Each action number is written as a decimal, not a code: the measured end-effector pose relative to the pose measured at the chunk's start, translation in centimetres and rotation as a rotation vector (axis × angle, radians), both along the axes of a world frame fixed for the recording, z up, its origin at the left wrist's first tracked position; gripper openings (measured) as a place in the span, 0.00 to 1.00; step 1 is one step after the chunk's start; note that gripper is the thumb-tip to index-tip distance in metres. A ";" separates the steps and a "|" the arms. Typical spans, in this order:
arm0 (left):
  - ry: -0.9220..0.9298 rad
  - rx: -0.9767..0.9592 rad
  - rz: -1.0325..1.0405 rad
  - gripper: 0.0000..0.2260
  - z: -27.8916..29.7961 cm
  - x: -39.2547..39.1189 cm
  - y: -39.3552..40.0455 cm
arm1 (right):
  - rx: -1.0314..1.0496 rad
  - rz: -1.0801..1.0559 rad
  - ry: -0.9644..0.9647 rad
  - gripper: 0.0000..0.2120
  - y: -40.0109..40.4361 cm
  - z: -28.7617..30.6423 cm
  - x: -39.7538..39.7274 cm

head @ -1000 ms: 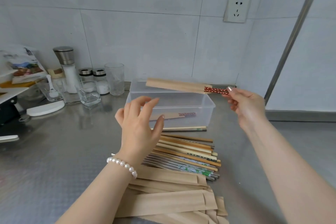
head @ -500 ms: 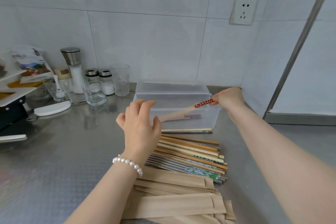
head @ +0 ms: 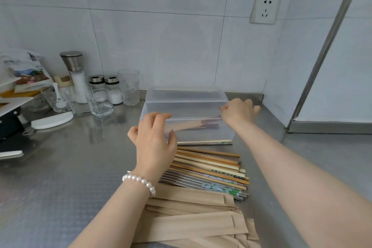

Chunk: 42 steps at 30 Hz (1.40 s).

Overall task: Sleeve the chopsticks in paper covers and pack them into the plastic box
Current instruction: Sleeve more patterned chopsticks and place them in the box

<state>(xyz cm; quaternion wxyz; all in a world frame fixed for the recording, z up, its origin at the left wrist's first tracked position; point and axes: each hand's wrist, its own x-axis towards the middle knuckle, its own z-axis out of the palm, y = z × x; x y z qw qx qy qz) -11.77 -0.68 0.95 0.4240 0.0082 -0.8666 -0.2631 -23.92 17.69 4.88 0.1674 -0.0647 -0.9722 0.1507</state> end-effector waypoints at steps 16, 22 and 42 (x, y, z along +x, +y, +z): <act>-0.496 -0.252 -0.599 0.09 0.6 1.7 2.4 | -0.515 0.696 -0.174 0.04 3.1 1.4 9.1; -0.610 -0.284 -0.723 0.10 0.4 2.3 3.3 | -0.322 0.794 -0.491 0.09 4.7 0.0 10.1; -0.905 -0.140 -0.846 0.04 1.3 2.8 2.9 | -0.237 0.688 -0.635 0.08 7.6 -0.3 9.9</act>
